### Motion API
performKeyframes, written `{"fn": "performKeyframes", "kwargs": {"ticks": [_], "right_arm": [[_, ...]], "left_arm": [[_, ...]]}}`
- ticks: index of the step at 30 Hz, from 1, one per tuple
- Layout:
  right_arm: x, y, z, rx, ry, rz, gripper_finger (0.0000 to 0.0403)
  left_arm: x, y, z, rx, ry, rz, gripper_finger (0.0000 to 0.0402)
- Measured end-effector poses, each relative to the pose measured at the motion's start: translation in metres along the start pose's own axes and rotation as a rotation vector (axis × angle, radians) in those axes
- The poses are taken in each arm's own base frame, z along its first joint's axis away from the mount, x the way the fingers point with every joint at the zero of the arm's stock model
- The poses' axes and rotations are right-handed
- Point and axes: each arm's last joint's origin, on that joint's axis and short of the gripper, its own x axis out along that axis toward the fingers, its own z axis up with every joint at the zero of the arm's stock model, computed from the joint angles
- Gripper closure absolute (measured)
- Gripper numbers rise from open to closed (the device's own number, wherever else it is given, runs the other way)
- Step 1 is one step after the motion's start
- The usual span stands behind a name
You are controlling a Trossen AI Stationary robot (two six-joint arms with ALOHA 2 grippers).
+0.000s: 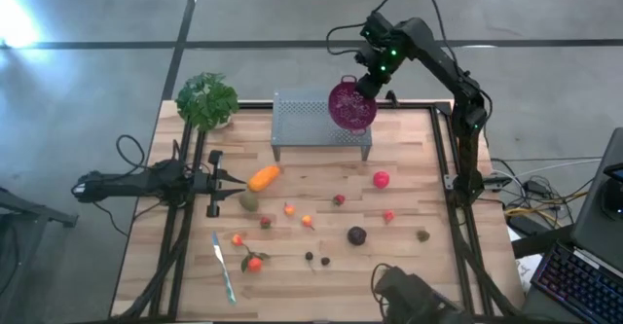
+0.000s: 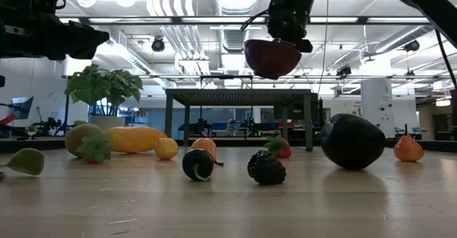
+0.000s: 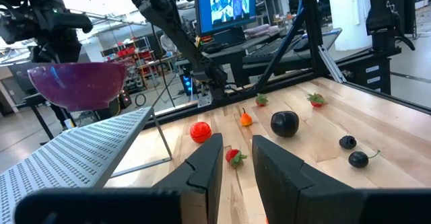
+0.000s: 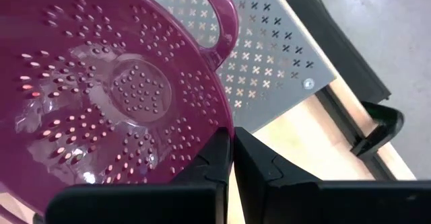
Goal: Pick & Place Fruit
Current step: Put the violet strainer bowl on the shelf
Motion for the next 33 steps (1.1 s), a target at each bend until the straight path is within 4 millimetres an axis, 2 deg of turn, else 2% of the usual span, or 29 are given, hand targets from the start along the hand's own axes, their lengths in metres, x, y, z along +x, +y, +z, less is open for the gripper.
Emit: {"fn": "performKeyframes", "kwargs": {"ticks": [17, 33], "right_arm": [[0.019, -0.005, -0.004, 0.017, 0.075, -0.022, 0.0394], [0.02, -0.008, -0.001, 0.02, 0.049, -0.053, 0.0394]], "left_arm": [[0.0, 0.0, 0.0, 0.0, 0.0, 0.0, 0.0314], [0.0, 0.0, 0.0, 0.0, 0.0, 0.0, 0.0314]]}}
